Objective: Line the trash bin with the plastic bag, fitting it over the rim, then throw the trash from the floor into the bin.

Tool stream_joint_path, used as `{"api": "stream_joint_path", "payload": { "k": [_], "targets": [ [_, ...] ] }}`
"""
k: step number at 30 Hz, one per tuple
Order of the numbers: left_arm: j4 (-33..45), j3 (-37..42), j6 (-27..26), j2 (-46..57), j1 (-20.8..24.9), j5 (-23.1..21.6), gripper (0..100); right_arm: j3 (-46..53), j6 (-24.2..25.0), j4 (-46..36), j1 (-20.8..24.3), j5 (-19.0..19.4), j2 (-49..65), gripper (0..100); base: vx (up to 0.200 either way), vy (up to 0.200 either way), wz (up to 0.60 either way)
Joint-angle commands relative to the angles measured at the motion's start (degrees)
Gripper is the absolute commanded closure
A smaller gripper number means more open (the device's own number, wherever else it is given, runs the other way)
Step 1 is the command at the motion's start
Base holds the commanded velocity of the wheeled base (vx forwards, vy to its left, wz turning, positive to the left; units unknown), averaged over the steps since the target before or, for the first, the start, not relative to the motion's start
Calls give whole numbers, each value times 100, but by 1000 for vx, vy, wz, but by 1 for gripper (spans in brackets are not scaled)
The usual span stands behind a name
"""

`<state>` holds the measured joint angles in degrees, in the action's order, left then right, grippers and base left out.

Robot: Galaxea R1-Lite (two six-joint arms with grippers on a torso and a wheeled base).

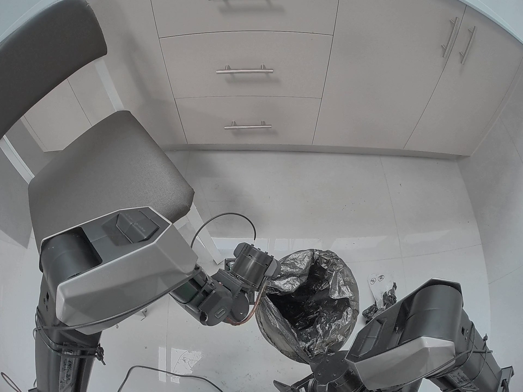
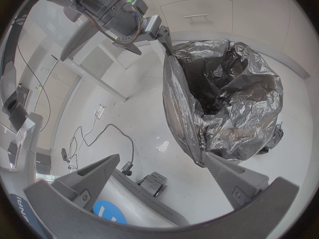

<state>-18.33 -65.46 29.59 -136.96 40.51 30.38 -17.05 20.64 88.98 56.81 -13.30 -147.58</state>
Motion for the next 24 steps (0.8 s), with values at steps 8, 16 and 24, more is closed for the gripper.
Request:
{"api": "stream_joint_path", "payload": {
  "k": [8, 16, 24],
  "targets": [
    [-12, 42, 3, 3, 1, -14, 0, 598, 441, 102, 50, -401, 493, 0, 0, 0, 0],
    [-12, 42, 38, -6, -8, -67, 0, 695, 494, 102, 155, -384, 423, 0, 0, 0, 0],
    [-12, 42, 82, 29, 1, -67, 0, 528, 494, 102, 120, -349, 124, 0, 0, 0, 0]
  ]
}}
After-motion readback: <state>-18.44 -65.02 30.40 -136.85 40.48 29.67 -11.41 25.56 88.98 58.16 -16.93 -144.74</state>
